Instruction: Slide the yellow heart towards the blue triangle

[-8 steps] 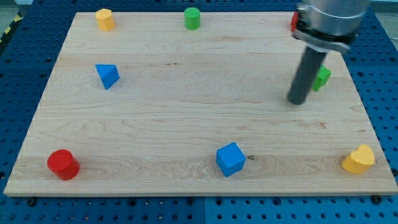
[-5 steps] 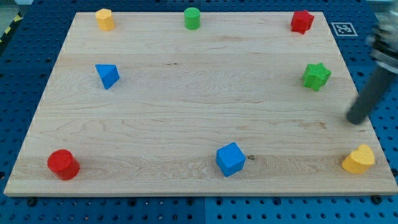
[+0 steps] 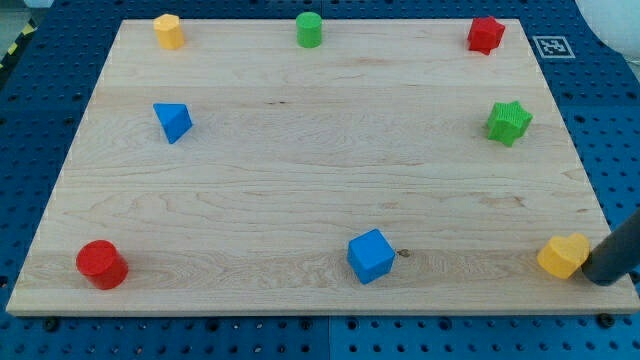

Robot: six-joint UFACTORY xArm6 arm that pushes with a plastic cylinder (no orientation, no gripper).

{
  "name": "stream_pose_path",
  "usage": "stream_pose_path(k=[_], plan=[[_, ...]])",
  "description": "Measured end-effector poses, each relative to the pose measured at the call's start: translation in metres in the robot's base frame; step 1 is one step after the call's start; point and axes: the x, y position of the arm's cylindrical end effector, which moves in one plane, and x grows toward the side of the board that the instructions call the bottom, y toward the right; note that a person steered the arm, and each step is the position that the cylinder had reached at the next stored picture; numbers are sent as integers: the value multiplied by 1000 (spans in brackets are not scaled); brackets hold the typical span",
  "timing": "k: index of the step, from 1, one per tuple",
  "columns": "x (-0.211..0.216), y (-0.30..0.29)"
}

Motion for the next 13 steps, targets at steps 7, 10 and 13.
stream_pose_path(k=[7,10,13], plan=[[-58,-74],[-117,-106],[-127,-144]])
